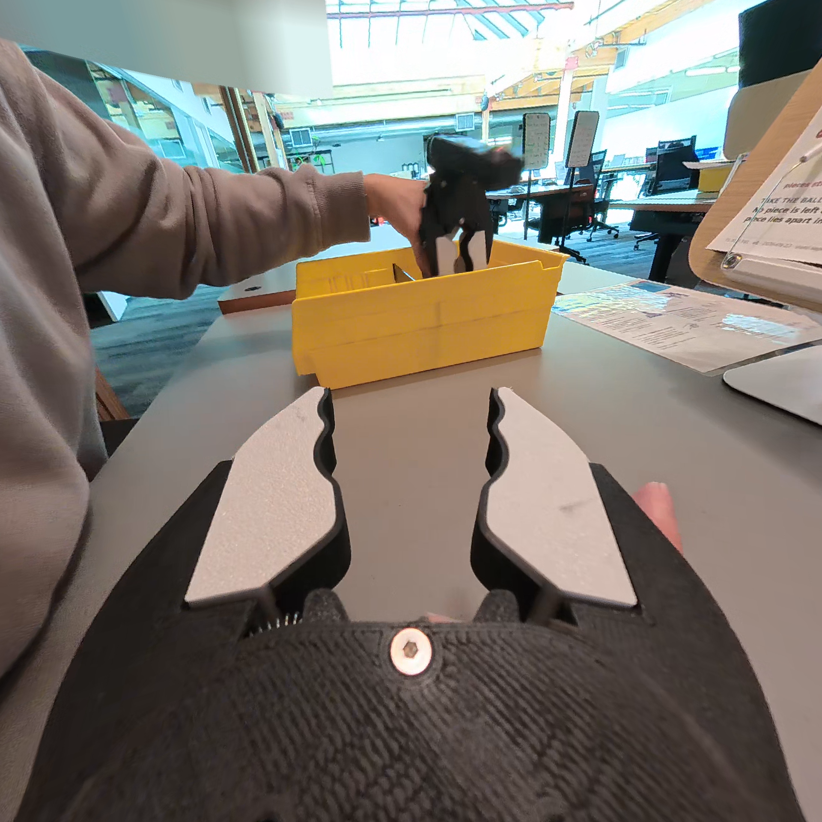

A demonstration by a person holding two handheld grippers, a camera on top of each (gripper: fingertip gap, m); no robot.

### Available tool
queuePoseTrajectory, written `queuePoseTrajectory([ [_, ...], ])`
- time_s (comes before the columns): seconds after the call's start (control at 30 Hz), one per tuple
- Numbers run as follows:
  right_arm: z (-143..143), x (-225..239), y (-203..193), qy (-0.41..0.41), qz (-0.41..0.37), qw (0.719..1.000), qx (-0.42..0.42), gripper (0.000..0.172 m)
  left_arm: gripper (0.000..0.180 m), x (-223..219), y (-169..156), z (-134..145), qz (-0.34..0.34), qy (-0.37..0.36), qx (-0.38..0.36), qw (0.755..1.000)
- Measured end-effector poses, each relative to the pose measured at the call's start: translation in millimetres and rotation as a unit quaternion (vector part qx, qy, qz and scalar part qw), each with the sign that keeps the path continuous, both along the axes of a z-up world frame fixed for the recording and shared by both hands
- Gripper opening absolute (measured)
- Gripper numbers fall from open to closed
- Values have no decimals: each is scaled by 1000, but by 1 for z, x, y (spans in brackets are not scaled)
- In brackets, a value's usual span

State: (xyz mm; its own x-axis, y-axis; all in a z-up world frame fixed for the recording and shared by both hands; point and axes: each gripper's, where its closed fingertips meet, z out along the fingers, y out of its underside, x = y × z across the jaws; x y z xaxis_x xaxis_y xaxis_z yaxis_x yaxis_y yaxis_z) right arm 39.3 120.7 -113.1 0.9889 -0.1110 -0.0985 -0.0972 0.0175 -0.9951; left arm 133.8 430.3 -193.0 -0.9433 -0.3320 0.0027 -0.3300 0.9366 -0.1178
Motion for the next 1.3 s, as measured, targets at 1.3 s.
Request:
queuePoseTrajectory([
  [1.3, 73, -42, -17, -309, -146, 937, 76, 34, 5, -121, -321, 130, 272, 213, -660, 667],
])
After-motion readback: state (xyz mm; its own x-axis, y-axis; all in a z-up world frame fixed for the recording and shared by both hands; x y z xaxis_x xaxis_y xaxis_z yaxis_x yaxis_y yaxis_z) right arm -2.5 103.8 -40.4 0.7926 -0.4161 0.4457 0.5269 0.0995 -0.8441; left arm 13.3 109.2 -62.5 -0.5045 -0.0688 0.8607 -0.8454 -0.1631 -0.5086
